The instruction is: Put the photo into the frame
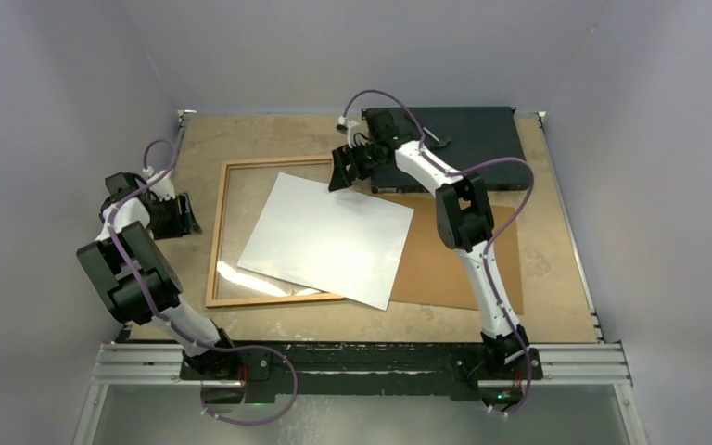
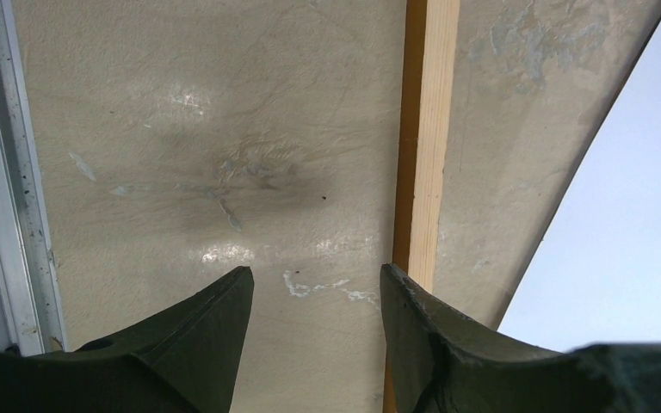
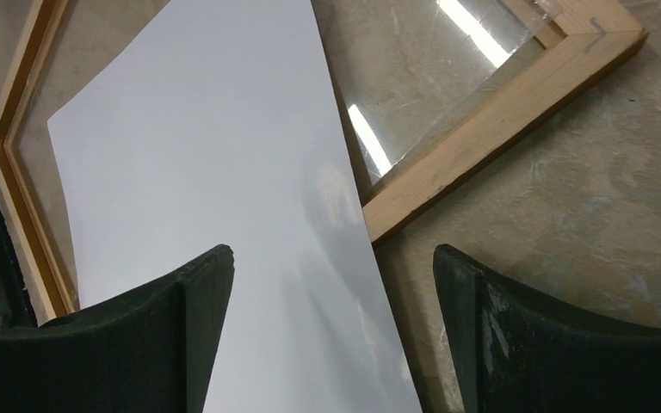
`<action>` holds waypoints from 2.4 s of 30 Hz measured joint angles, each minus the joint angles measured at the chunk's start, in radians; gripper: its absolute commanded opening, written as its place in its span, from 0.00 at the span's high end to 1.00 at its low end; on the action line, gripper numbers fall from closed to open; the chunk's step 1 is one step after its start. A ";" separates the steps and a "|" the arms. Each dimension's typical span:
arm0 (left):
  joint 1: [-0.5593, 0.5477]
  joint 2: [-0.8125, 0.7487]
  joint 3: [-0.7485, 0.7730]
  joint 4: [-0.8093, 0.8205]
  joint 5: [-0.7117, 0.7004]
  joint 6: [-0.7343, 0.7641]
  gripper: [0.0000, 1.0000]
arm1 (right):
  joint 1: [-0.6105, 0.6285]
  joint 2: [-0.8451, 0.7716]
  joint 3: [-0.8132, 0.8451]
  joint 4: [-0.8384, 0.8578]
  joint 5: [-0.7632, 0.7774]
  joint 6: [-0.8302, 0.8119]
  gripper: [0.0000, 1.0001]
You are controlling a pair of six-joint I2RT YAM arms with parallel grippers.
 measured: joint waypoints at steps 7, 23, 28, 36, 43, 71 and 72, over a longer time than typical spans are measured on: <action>0.000 0.000 0.000 -0.002 -0.007 0.000 0.46 | 0.025 0.003 -0.041 0.014 0.010 -0.011 0.28; 0.000 0.000 0.000 -0.014 -0.006 0.000 0.47 | 0.040 -0.043 -0.073 -0.100 0.122 -0.010 0.83; 0.000 0.000 0.000 -0.014 -0.003 0.000 0.47 | 0.043 -0.101 -0.124 -0.117 0.165 -0.007 1.00; 0.000 0.000 0.000 -0.019 0.004 0.008 0.47 | 0.040 -0.268 -0.302 -0.077 0.157 0.047 1.00; 0.000 0.000 -0.003 -0.016 0.010 0.008 0.48 | 0.015 -0.435 -0.563 0.177 0.107 0.278 1.00; -0.003 0.006 -0.100 0.032 0.029 0.019 0.50 | 0.068 -0.650 -0.946 0.714 0.586 1.008 1.00; -0.003 0.006 -0.101 0.034 0.029 0.019 0.50 | 0.076 -0.650 -0.946 0.716 0.603 1.019 1.00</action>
